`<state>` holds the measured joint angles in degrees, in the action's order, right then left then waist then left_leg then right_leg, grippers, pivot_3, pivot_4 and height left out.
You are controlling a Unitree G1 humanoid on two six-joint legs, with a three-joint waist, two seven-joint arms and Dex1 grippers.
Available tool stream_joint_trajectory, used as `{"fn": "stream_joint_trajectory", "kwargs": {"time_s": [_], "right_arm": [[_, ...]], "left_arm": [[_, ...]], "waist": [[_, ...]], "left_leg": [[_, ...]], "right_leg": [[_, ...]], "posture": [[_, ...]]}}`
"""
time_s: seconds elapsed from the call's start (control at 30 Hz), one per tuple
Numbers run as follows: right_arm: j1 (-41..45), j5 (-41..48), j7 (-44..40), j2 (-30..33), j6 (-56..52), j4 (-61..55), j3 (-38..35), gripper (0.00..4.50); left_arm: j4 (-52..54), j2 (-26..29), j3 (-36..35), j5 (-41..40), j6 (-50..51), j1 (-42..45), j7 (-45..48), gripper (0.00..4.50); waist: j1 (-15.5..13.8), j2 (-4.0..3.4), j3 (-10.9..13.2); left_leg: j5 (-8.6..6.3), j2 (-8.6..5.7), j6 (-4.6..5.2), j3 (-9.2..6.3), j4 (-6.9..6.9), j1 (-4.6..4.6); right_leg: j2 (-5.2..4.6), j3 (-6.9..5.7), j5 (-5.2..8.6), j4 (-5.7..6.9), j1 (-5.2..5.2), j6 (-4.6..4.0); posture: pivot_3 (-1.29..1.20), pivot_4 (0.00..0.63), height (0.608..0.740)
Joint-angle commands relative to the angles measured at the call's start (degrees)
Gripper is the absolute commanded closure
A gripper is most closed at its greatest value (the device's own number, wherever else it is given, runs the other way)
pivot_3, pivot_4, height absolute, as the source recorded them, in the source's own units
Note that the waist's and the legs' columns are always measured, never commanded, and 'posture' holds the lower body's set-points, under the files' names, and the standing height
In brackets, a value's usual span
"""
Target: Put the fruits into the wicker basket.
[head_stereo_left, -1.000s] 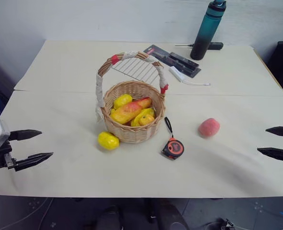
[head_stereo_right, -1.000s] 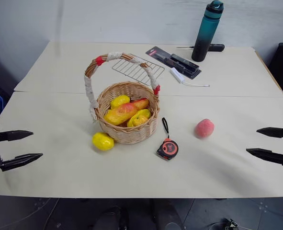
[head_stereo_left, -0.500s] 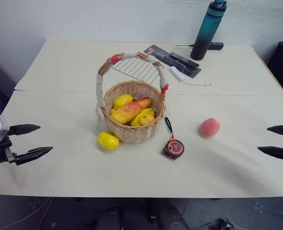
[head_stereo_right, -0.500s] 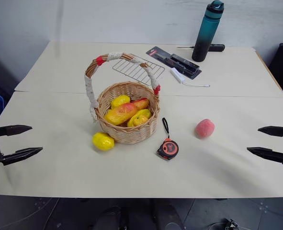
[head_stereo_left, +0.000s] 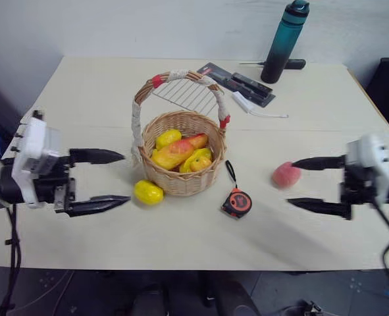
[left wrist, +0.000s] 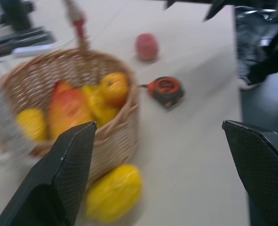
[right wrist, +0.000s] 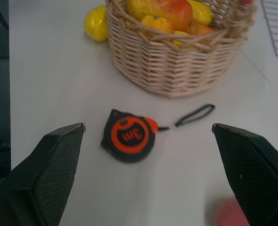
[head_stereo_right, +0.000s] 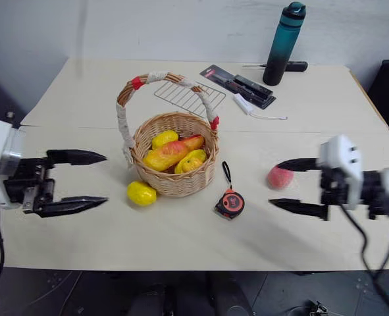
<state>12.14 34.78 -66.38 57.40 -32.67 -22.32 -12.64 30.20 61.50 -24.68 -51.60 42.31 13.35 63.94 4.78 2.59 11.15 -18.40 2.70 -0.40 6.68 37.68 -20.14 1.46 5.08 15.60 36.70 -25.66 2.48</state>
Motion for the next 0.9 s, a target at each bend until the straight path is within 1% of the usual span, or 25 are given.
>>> {"fn": "stream_joint_trajectory", "kwargs": {"time_s": [0.03,0.13,0.27,0.43,0.67,0.77,0.83,0.9], "right_arm": [[1.68,-6.77,7.41,-4.29,1.41,-1.44,7.62,0.03],[1.86,-11.04,10.39,-8.16,3.40,-0.86,13.12,0.03],[3.18,-14.84,15.14,-14.42,2.13,2.32,19.13,0.03],[2.37,-19.65,16.57,-15.75,2.93,4.72,23.77,0.03],[4.10,-24.23,19.07,-17.63,3.91,8.94,25.96,0.03],[4.18,-24.78,19.29,-18.17,4.26,9.88,26.05,0.03],[4.11,-24.07,19.41,-18.83,4.76,9.87,25.24,0.40],[3.63,-22.00,18.45,-18.93,4.15,8.28,23.86,0.90]], "left_arm": [[3.91,1.50,5.89,0.71,-1.55,2.97,1.43,0.00],[4.65,1.40,10.05,0.37,-1.58,6.06,2.55,0.00],[3.07,0.98,15.28,3.75,-3.55,9.73,4.05,0.00],[1.64,-0.08,17.27,4.57,-3.68,13.07,3.85,0.00],[1.19,-1.06,17.61,4.91,-3.89,14.29,3.05,0.00],[0.98,-1.42,17.99,5.32,-4.09,14.77,2.97,0.00],[0.72,-1.67,18.25,5.62,-4.31,15.11,2.99,0.00],[0.33,-1.93,18.53,5.88,-4.49,15.45,3.04,0.00]], "waist": [[-0.02,0.02,-0.01],[-0.01,0.02,-0.01],[0.19,0.05,-0.02],[0.01,0.09,-0.04],[0.15,0.15,-0.08],[0.16,0.17,-0.09],[0.16,0.22,-0.12],[0.15,0.22,-0.12]], "left_leg": [[0.01,-0.01,-0.02,0.00,0.03,0.02],[0.20,-0.03,-0.38,-0.03,0.16,-0.02],[0.23,0.00,-0.41,-0.01,0.33,-0.02],[0.30,-0.03,-0.26,-0.01,0.33,0.00],[0.30,-0.01,-0.27,-0.02,0.34,0.01],[0.31,-0.01,-0.25,-0.02,0.34,0.03],[0.31,-0.01,-0.24,-0.04,0.35,0.05],[0.32,-0.02,-0.21,-0.04,0.35,0.04]], "right_leg": [[0.00,0.01,0.00,0.10,0.00,-0.01],[0.02,0.01,0.04,0.25,-0.05,-0.07],[0.10,0.05,0.08,0.31,-0.04,-0.13],[0.11,0.09,0.08,0.34,-0.02,-0.13],[0.12,0.08,0.09,0.39,-0.03,-0.14],[0.14,0.09,0.09,0.41,-0.01,-0.14],[0.14,0.09,0.09,0.42,0.00,-0.14],[0.14,0.09,0.09,0.42,0.00,-0.14]], "posture": [[0.00,0.150,0.740],[0.00,0.150,0.740],[0.00,0.150,0.740],[0.00,0.150,0.740],[0.00,0.150,0.740],[0.00,0.150,0.740],[0.00,0.150,0.740],[0.00,0.150,0.740]]}}
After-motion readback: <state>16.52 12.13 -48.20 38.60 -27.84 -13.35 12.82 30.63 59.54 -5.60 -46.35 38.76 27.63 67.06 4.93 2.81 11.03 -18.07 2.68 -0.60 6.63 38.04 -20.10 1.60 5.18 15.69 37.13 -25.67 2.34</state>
